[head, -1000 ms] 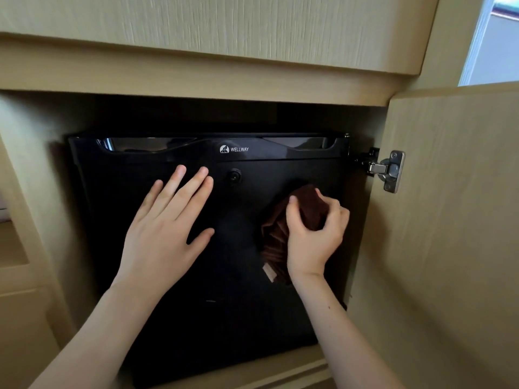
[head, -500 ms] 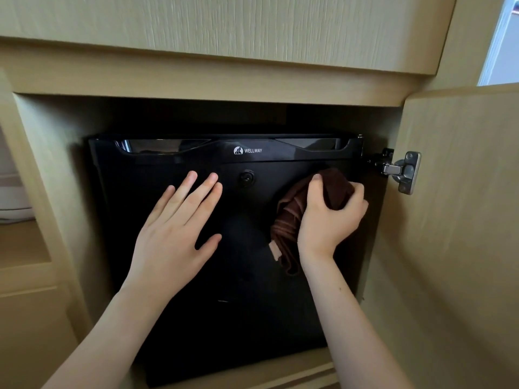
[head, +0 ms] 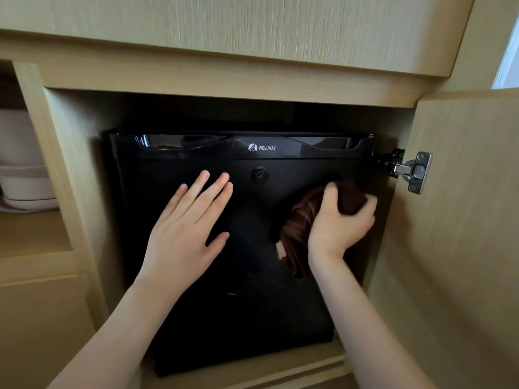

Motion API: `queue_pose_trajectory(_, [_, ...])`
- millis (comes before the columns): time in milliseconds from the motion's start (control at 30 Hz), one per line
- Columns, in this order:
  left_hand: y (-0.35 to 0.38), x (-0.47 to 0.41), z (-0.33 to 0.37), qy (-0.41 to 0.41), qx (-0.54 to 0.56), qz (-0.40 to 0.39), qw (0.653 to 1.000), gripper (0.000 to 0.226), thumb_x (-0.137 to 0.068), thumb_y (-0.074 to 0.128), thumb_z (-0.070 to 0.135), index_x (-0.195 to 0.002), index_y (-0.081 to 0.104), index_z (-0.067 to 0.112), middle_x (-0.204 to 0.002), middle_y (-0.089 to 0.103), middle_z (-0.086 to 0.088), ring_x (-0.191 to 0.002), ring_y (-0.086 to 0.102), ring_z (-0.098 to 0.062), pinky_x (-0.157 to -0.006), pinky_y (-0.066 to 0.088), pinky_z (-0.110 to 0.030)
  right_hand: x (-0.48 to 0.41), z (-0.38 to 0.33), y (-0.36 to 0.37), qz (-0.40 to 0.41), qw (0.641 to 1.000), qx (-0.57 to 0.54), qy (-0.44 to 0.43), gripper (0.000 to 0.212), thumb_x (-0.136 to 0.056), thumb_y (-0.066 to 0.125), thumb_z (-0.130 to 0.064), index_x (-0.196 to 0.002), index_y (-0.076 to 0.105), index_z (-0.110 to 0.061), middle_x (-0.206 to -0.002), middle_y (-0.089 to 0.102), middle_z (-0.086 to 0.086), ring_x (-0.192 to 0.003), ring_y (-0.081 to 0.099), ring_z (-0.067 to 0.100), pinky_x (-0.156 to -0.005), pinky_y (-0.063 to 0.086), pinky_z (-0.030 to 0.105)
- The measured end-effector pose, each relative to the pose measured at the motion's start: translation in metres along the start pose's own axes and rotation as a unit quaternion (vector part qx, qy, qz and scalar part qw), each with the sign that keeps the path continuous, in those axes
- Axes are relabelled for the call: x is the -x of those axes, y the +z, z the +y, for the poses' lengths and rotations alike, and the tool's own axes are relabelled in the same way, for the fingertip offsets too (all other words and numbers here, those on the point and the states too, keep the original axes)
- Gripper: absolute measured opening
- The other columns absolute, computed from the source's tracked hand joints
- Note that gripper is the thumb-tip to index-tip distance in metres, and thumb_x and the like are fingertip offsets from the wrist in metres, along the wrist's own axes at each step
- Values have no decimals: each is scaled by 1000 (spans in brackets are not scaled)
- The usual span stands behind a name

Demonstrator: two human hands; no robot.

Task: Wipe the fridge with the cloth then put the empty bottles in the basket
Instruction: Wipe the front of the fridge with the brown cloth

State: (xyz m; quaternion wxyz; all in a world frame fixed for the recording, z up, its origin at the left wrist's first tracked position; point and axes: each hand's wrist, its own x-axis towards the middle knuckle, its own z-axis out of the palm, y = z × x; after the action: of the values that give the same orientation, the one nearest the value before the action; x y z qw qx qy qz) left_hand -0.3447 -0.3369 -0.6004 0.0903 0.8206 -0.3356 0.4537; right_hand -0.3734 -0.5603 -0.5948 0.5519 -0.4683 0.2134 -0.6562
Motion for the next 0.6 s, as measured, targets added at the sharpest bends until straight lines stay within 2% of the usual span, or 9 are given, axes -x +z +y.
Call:
queue_pose_trajectory(67, [-1,0,0,5,-4,-1,1000,85,-82,73,29,-154,30,16,-163,23,5,-153,13,-18,-124,14,-38,-6,-8,7,-16,1000,-11,-21,28,-82,74,-38,-95,50,-27,-99,49,-5,-79,53,-13,-66,40,-1])
queue_pose_trajectory(200, [-1,2,-5,14,-7,-10,1000,85,-82,73,29,-154,30,17,-164,22,6,-153,12,-17,-124,10,-35,17,26,-17,-13,1000,9,-1,34,-83,75,-36,-104,53,-23,-108,53,5,-87,56,-9,-75,44,3])
queue_pose_trajectory(233, [-2,4,-6,11,-6,-9,1000,85,-82,73,29,-154,30,18,-164,22,6,-153,12,-16,-124,10,-35,27,38,-28,-9,1000,15,22,35,-84,76,-34,-106,52,-22,-110,54,8,-89,56,-3,-80,46,8])
queue_pose_trajectory(300, [-1,5,-5,5,0,-5,1000,85,-82,74,27,-154,31,18,-163,22,7,-153,13,-17,-124,10,-35,42,55,-45,-14,997,33,75,35,-86,75,-32,-109,51,-22,-113,54,11,-95,57,10,-89,51,25])
queue_pose_trajectory(367, [0,6,-3,2,1,-4,1000,84,-82,74,26,-154,32,17,-163,23,6,-153,12,-17,-125,8,-35,49,58,-50,-20,992,47,116,35,-88,74,-32,-111,48,-23,-115,51,9,-96,56,13,-87,52,30])
queue_pose_trajectory(467, [0,6,-2,0,2,-4,1000,82,-83,73,26,-154,32,16,-163,23,6,-153,12,-17,-125,7,-35,37,38,-32,11,994,33,105,36,-87,75,-30,-109,49,-20,-114,47,7,-90,52,12,-84,47,25])
queue_pose_trajectory(533, [0,7,-3,1,1,-5,1000,82,-83,72,26,-154,32,17,-163,23,6,-153,12,-18,-125,8,-35,22,15,-11,2,999,4,49,37,-85,77,-29,-108,51,-18,-110,49,6,-85,52,6,-77,43,7])
queue_pose_trajectory(600, [0,6,-3,3,-1,-4,1000,82,-83,72,27,-154,32,16,-163,23,5,-153,12,-18,-125,8,-35,12,-2,6,-17,999,-25,13,37,-84,78,-31,-106,50,-22,-107,49,2,-85,53,1,-66,40,-2])
